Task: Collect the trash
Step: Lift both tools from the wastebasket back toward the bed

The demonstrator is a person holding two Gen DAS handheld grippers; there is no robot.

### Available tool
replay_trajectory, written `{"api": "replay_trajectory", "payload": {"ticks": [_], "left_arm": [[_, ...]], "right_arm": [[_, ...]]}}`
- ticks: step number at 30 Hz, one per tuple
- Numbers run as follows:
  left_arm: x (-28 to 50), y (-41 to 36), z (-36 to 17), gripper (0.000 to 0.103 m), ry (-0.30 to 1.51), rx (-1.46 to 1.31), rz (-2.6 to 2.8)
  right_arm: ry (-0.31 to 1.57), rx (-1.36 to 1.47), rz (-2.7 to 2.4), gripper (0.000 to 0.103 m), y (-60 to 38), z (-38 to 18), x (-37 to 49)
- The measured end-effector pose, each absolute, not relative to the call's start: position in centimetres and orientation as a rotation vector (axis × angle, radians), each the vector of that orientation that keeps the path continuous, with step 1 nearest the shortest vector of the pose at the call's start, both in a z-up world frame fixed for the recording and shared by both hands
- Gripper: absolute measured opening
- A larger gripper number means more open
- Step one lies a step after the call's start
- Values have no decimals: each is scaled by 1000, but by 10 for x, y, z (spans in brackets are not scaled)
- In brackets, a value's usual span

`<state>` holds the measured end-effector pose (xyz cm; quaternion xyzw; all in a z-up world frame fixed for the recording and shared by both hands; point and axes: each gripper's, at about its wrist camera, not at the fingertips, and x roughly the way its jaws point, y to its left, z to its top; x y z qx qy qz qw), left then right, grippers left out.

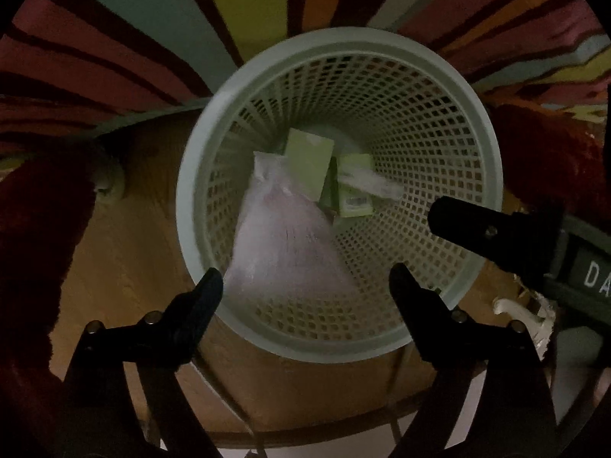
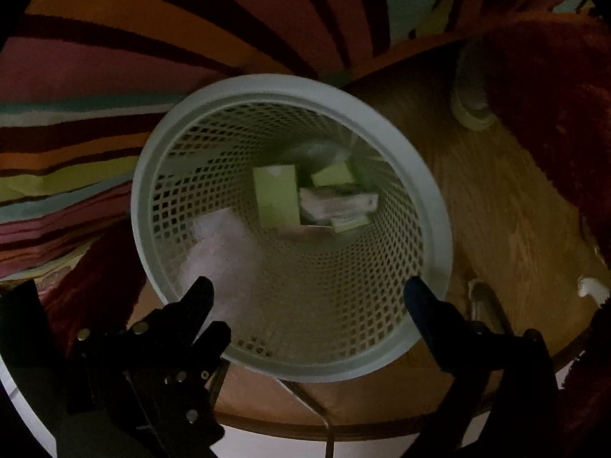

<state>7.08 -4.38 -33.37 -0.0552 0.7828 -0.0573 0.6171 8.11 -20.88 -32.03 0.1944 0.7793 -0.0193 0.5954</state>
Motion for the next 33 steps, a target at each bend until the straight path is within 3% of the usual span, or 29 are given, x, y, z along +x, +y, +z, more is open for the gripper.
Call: {"api": "replay_trajectory", "payload": {"ticks": [19, 30, 33], "left_arm": [[67, -32, -313, 86, 1711, -108, -102], [66, -8, -242, 86, 1475, -181, -63], [67, 2, -222, 92, 1414, -225, -59]], "right_arm": [[1714, 404, 10, 95, -197, -277, 78], [1394, 357, 23, 96, -202, -196, 75], [1272, 335, 35, 95, -202, -168, 73]]}}
